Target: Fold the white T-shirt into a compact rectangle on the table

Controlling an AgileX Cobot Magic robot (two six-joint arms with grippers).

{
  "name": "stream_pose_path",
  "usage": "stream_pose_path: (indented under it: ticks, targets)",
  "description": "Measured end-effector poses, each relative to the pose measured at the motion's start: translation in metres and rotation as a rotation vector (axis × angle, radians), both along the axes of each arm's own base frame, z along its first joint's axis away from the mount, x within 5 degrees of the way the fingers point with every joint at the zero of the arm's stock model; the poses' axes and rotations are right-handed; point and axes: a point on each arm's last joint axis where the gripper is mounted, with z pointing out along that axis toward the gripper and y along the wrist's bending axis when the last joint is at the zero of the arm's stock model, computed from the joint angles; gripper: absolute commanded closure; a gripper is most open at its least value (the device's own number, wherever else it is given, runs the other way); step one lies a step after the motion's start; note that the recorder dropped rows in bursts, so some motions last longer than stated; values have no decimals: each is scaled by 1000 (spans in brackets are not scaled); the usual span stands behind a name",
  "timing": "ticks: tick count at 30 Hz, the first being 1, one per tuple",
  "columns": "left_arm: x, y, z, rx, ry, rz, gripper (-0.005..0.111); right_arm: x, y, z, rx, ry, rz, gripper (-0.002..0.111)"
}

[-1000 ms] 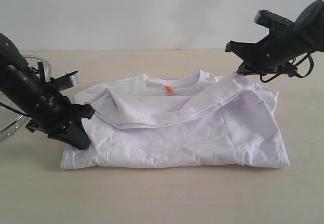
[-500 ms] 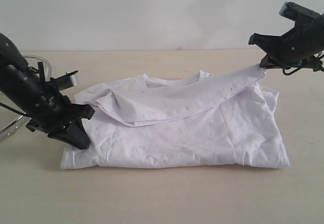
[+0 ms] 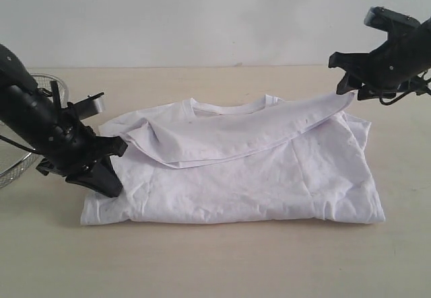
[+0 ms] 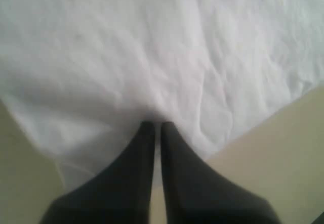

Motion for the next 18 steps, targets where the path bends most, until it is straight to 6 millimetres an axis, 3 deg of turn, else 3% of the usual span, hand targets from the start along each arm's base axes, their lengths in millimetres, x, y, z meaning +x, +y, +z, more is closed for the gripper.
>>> stream_pose_path:
  ticks: [10,18]
  targets:
    - [4,0,3,-1,-23,12,102,-20,-2,46,3,-12,67,80]
    - [28,-2,22,-2,-142,32,102,-28,2,46,23,41,118,80]
